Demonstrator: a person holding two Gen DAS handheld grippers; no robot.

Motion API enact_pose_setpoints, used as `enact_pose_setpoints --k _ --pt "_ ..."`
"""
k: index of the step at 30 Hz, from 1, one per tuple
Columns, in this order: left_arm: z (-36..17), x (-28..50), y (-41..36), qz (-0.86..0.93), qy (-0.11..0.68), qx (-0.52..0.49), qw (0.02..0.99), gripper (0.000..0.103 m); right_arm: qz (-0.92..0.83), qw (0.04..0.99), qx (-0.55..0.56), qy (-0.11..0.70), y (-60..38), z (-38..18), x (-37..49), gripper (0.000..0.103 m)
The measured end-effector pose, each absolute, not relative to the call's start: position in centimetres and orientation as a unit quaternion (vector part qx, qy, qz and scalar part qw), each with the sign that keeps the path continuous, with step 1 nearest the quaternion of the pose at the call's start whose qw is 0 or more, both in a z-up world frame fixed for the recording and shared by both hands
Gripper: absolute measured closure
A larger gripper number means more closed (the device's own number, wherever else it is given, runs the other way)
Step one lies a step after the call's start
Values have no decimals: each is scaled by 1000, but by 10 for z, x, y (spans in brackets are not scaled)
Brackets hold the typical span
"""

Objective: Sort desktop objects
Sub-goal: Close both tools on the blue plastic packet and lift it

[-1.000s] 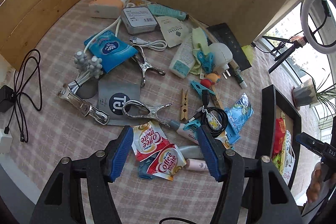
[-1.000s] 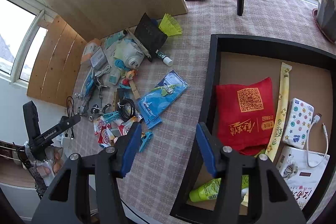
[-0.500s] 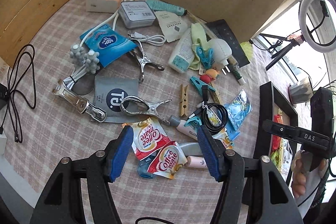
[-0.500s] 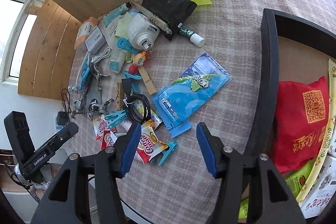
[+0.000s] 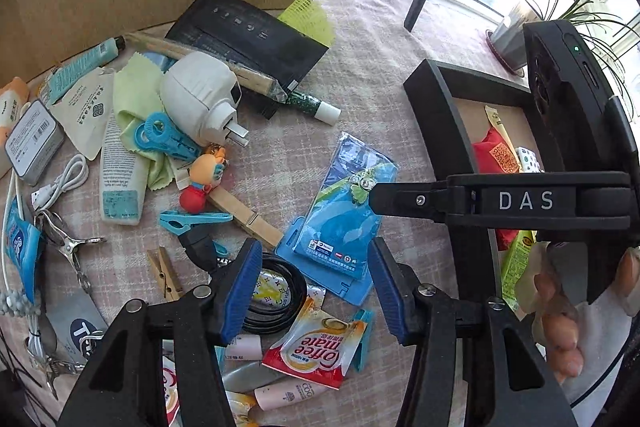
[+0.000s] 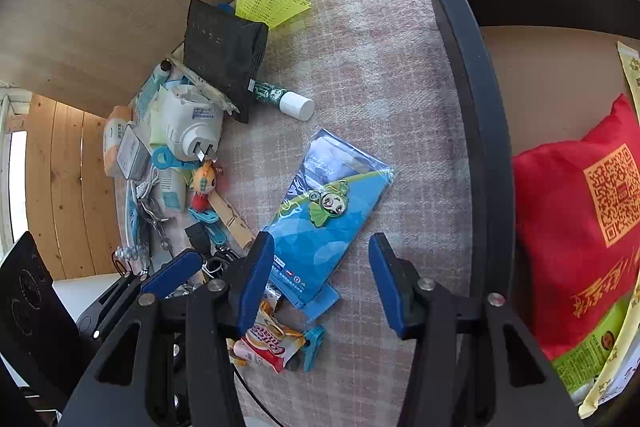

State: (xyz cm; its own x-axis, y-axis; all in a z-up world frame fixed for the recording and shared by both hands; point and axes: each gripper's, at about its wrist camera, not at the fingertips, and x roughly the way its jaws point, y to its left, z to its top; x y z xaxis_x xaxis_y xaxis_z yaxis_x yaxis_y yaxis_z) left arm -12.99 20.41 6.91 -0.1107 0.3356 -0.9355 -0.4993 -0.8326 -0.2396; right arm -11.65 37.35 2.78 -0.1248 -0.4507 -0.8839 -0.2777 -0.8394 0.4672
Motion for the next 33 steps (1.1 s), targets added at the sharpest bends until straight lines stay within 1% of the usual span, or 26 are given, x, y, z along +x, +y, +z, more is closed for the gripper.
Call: enact_pose_setpoints --k 3,11,16,21,23,26,33 --pt "62 -135 215 733 91 -603 300 51 -692 57 665 -275 373 21 -123 66" --pt "39 -142 243 717 148 -602 319 51 -682 51 673 -281 371 12 -134 68" --pt "28 -146 249 707 142 -610 327 52 -678 54 680 -273 369 9 -135 70" --pt "30 -148 245 703 122 -613 338 52 -683 61 679 -262 363 9 -133 68" --pt "31 -148 244 701 108 -617 342 55 -684 61 677 -265 363 9 -135 68" --pt "32 -147 243 706 104 -616 334 56 -684 65 673 -273 366 9 -132 70" --pt "57 -144 233 718 73 -605 337 57 -691 82 659 -287 373 25 -127 72"
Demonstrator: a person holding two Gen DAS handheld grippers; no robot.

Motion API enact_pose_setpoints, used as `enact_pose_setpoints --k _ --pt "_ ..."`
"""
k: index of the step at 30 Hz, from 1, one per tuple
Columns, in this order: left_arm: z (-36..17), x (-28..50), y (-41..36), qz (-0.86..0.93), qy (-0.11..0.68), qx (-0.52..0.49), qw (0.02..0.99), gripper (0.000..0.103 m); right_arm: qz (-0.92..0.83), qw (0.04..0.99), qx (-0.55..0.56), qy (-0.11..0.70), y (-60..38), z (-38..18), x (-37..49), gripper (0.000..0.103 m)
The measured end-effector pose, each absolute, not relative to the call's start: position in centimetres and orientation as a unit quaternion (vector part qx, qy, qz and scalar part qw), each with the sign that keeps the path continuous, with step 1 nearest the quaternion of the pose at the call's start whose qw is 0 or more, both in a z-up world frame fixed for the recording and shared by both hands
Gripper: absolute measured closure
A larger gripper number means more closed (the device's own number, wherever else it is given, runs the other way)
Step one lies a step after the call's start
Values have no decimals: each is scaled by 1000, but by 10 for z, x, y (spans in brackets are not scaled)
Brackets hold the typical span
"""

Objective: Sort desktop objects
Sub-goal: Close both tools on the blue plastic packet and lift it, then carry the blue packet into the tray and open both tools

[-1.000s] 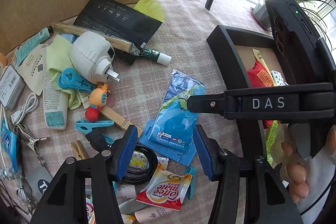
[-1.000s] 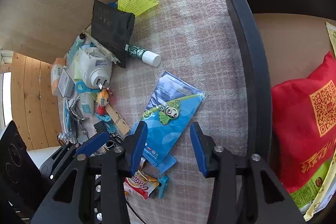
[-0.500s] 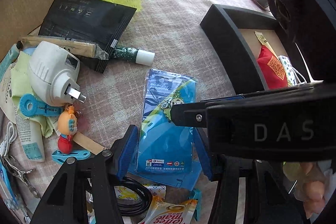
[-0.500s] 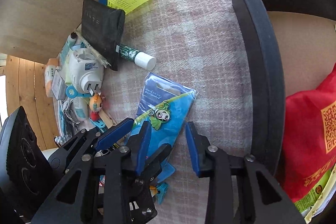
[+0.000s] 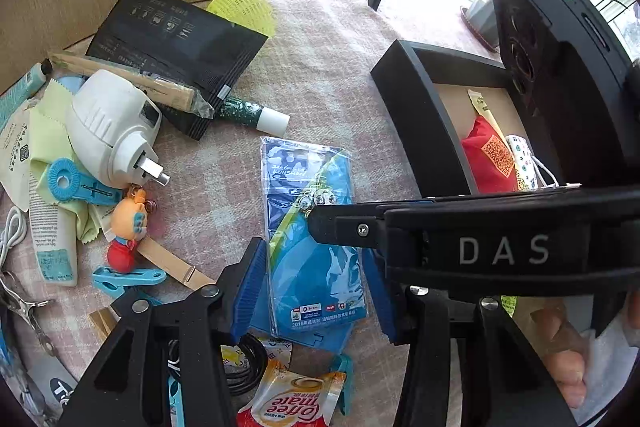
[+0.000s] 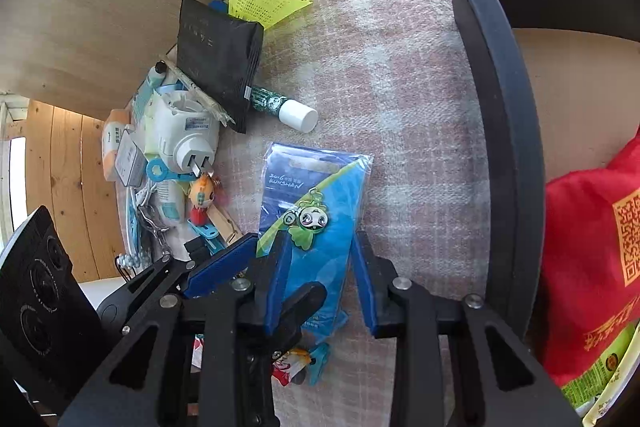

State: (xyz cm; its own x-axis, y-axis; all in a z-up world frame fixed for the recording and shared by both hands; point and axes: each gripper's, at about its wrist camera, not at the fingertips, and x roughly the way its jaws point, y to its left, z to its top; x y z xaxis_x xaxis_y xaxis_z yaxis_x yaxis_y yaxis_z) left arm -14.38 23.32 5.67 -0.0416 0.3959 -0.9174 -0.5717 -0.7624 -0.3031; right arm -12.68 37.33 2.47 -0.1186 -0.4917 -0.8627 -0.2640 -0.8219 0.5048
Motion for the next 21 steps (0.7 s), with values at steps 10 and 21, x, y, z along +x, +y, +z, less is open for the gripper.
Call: enact_pose_setpoints --k 10,21 --pt "102 -125 252 736 68 -570 359 57 -715 92 621 -309 416 71 -104 72" --pt "133 -77 320 734 91 -532 412 57 -744 56 576 -335 491 103 -55 72"
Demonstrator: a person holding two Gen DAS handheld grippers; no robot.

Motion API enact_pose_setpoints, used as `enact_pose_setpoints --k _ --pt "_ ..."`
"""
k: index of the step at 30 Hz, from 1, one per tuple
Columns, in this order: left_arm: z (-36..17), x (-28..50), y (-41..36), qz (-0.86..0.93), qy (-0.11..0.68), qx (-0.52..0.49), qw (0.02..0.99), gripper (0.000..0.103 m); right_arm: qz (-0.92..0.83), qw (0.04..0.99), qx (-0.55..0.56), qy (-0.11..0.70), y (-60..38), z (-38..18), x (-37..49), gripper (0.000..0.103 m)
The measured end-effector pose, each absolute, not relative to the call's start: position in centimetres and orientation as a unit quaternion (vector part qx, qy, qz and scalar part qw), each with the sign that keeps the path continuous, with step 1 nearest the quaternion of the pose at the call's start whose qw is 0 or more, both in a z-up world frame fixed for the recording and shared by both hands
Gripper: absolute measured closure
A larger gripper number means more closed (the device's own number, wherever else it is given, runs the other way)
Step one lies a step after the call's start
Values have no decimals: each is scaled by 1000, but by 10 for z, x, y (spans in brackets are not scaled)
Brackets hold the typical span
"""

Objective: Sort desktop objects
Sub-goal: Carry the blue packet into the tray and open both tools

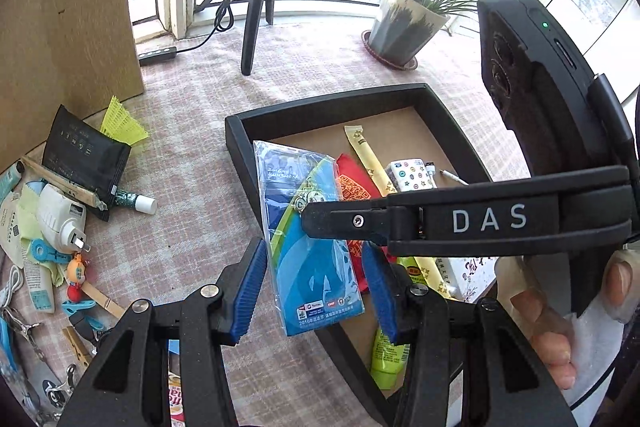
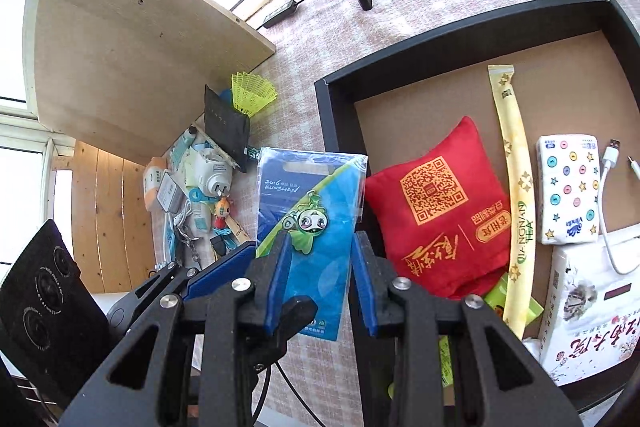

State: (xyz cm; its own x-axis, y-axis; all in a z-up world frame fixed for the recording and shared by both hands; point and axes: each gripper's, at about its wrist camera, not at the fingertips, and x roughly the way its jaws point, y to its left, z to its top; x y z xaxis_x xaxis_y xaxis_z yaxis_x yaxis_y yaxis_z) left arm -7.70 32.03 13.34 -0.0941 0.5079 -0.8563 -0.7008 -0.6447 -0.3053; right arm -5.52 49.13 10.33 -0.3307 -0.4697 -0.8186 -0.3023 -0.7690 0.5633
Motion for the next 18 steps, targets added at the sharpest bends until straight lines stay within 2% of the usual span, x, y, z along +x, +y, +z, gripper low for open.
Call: enact_pose_setpoints --k 11,18 --pt "137 -36 384 710 118 -524 455 57 -757 13 567 -324 553 118 -15 72" --pt "137 -25 398 703 142 -526 458 57 -788 -9 548 -280 567 137 -6 72"
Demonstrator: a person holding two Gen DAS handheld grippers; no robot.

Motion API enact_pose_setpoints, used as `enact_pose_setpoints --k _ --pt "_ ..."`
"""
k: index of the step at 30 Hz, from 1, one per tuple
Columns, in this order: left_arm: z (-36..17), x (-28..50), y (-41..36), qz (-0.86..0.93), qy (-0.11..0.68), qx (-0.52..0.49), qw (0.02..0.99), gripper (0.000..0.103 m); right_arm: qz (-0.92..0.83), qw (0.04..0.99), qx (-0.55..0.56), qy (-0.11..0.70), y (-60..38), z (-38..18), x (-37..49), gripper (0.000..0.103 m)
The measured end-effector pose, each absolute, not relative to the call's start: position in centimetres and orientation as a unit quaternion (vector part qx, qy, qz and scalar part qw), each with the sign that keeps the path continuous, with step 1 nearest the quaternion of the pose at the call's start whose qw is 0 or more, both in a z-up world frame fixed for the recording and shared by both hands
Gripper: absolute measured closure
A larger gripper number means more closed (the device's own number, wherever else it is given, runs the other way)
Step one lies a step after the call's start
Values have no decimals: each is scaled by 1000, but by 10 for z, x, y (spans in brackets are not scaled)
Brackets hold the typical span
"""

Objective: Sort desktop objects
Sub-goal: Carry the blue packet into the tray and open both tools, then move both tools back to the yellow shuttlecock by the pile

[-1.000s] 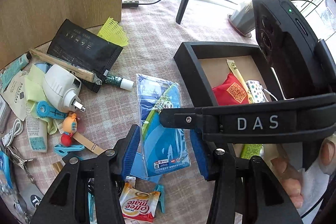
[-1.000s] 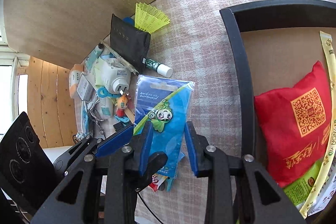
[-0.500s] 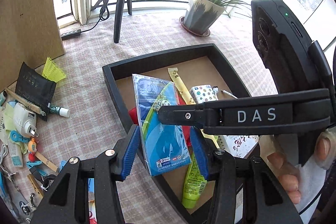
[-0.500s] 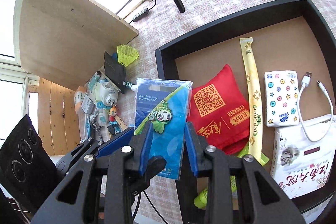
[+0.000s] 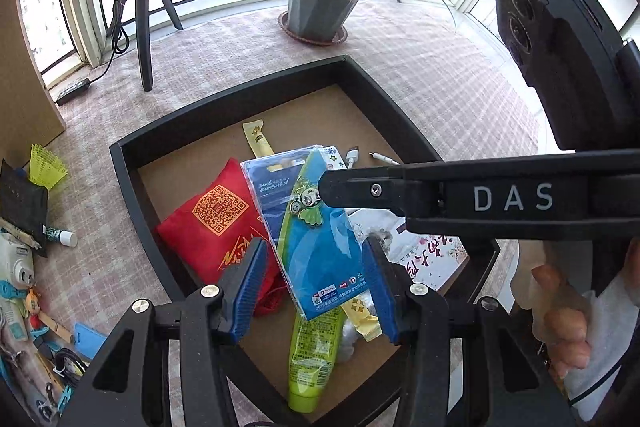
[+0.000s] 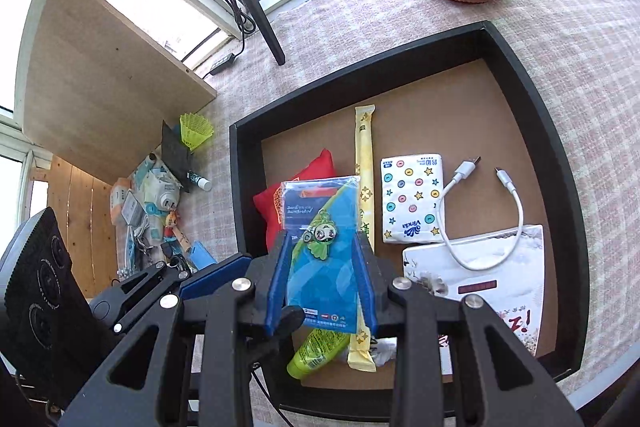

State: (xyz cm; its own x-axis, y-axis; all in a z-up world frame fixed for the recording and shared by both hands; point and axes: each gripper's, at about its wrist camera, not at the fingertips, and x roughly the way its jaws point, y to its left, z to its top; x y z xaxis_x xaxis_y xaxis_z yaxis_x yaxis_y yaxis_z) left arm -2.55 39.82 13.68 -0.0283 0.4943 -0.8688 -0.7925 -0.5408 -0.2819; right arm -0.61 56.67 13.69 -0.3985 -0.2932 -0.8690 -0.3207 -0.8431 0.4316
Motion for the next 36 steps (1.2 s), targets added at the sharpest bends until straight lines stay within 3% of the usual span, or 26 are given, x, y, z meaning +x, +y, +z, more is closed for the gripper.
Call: enact_pose_setpoints --k 10,25,36 --pt "139 -76 334 740 114 -540 385 57 795 -29 -550 255 536 145 -31 72" --pt "108 -222 148 780 -7 -607 151 57 794 -123 -573 162 431 134 -131 64" --pt "67 -264 124 761 -32 -638 115 57 787 -144 -584 136 379 96 -226 57"
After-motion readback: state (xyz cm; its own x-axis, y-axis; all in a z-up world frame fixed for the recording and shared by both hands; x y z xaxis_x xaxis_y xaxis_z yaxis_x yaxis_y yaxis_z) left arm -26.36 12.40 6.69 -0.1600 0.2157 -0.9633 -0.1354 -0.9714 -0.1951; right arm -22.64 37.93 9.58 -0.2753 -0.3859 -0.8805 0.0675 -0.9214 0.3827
